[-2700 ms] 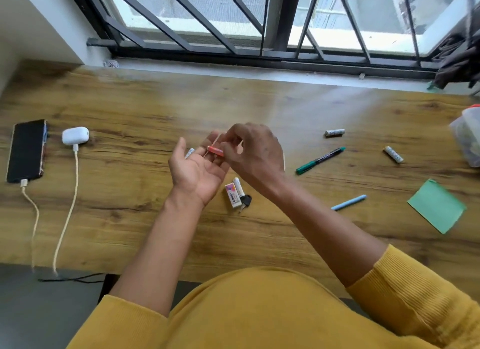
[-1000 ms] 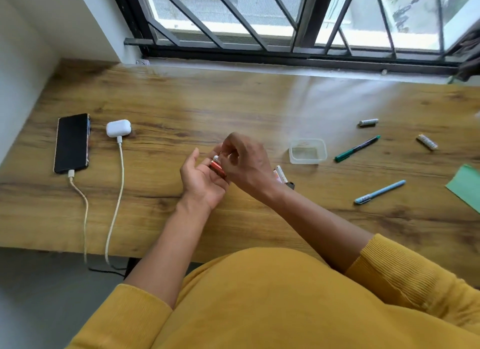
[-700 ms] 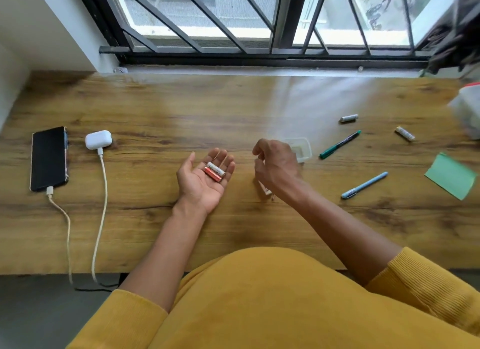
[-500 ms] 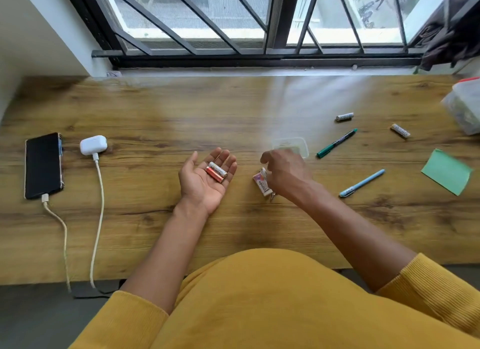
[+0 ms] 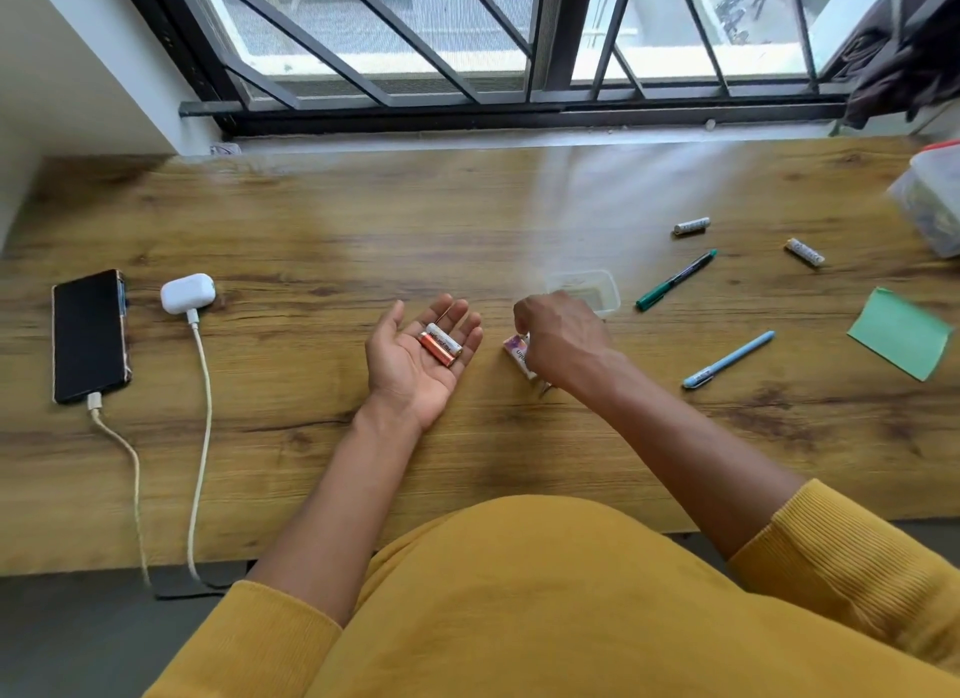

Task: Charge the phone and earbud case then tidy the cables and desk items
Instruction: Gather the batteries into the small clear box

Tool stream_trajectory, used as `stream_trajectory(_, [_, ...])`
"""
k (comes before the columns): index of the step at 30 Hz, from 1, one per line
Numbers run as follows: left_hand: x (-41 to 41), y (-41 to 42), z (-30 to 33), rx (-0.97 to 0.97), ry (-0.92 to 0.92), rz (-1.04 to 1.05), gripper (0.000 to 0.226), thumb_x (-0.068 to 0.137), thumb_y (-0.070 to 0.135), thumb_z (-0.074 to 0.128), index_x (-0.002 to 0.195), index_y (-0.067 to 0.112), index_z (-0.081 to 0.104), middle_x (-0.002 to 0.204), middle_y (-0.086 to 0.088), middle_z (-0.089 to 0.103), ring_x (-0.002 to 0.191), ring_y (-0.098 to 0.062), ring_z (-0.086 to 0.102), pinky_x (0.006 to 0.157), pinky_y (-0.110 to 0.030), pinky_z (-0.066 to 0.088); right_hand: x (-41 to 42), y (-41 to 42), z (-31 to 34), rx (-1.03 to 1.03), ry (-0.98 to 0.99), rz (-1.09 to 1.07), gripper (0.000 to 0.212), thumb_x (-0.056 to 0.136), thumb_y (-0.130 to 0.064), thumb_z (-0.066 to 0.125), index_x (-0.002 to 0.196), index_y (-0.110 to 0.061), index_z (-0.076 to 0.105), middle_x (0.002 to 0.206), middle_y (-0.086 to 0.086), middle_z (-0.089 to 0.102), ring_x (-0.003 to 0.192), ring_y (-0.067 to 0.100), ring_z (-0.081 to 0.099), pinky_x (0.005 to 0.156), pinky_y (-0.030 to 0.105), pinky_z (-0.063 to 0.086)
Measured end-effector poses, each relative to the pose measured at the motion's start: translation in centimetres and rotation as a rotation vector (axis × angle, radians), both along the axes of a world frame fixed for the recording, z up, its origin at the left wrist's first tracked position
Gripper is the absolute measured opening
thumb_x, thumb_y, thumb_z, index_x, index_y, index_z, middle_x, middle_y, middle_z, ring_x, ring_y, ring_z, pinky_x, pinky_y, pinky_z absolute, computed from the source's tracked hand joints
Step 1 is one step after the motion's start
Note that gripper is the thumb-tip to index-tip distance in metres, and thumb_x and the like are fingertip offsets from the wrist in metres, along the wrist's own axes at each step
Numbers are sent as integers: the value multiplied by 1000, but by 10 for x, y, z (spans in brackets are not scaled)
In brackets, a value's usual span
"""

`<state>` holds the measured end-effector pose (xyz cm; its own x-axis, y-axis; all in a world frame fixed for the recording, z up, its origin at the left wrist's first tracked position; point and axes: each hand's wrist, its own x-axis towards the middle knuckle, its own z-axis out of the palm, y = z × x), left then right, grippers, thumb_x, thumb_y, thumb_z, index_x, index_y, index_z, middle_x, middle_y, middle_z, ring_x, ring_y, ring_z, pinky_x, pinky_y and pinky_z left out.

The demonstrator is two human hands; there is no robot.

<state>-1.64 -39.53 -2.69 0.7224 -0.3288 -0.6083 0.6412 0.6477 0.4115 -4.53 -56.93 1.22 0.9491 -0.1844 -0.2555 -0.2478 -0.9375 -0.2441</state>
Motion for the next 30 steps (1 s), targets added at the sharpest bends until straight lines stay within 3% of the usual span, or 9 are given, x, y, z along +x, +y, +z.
stream_trajectory(5, [0,-1,-1,10,-2,-9,51,107,45,44,120,1,67,114,-17,72,108,-37,71,113,-48,50,-1,-1,2,25,-5,-13,18,93,-9,69,110,-16,66,102,8,61,90,25,53,72,38,46])
stream_trajectory(13, [-3,-2,-1,10,-8,-27,52,107,46,44,124,1,65,115,-18,72,110,-37,71,110,-48,53,-7,2,2,23,-134,-49,15,91,-9,73,101,-12,63,87,7,59,81,27,57,65,38,47])
stream_trajectory(16, [-3,-3,0,-7,-13,-37,53,107,45,44,127,0,63,117,-19,72,114,-38,70,112,-49,51,-4,4,10,41,-217,-43,15,89,-6,71,99,-13,62,85,6,62,78,29,63,66,40,55])
stream_trajectory(21, [-5,-7,7,-22,-24,-114,59,107,50,44,133,1,63,135,-20,69,116,-33,71,112,-46,49,4,19,28,199,-231,-40,10,87,-22,70,94,-23,63,86,0,67,80,25,63,65,35,54])
stream_trajectory(25, [-9,-11,15,-38,-28,-153,65,107,53,40,141,1,60,123,-18,73,105,-28,74,100,-41,55,7,24,32,239,-219,-11,11,88,-26,71,98,-24,66,91,0,70,87,26,66,72,39,58])
stream_trajectory(30, [-13,-20,19,-54,-22,-143,68,106,52,43,149,0,54,140,-22,64,124,-33,64,125,-47,36,1,12,34,248,-278,-8,14,93,-39,66,99,-26,69,91,-2,72,85,24,68,72,39,58])
